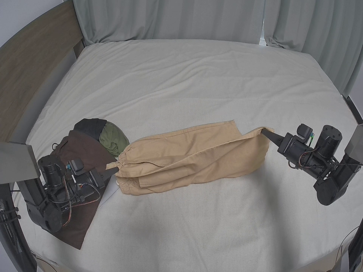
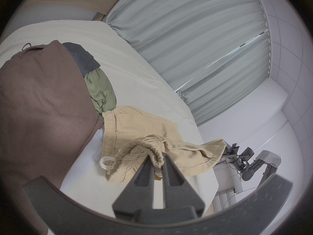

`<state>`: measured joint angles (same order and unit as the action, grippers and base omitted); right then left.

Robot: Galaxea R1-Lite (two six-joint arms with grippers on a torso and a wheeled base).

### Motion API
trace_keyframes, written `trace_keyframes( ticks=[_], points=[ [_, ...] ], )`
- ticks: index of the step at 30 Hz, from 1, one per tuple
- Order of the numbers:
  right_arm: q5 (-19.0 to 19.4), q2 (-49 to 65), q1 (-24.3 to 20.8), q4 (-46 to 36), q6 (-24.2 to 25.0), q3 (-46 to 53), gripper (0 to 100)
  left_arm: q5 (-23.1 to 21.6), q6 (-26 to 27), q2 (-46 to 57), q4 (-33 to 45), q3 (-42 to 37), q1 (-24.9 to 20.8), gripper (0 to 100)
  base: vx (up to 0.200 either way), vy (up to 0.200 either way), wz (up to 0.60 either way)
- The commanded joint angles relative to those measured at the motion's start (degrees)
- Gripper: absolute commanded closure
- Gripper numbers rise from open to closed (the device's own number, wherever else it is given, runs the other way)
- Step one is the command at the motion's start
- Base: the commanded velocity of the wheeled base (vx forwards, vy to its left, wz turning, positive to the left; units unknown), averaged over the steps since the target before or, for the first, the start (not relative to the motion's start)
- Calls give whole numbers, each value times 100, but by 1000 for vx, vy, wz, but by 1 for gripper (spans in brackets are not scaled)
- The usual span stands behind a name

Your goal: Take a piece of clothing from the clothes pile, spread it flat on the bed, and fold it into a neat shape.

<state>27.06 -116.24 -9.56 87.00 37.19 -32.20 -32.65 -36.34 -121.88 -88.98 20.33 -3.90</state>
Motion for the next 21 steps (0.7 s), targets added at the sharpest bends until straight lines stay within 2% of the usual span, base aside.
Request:
trace_keyframes(
  ticks=[1, 8, 21],
  points=[
    [1, -75, -11, -157, -2, -226, 100, 109, -75, -2, -14, 76, 3, 100, 0, 0, 0],
    [1, -136, -2, -729, -2, -709, 100, 188, -198, -11, -14, 190, 3, 100, 0, 0, 0],
    [1, -637, 24, -887, 7, -1456, 100, 470, -427, -160, -14, 551, 12, 100, 0, 0, 0]
  ],
)
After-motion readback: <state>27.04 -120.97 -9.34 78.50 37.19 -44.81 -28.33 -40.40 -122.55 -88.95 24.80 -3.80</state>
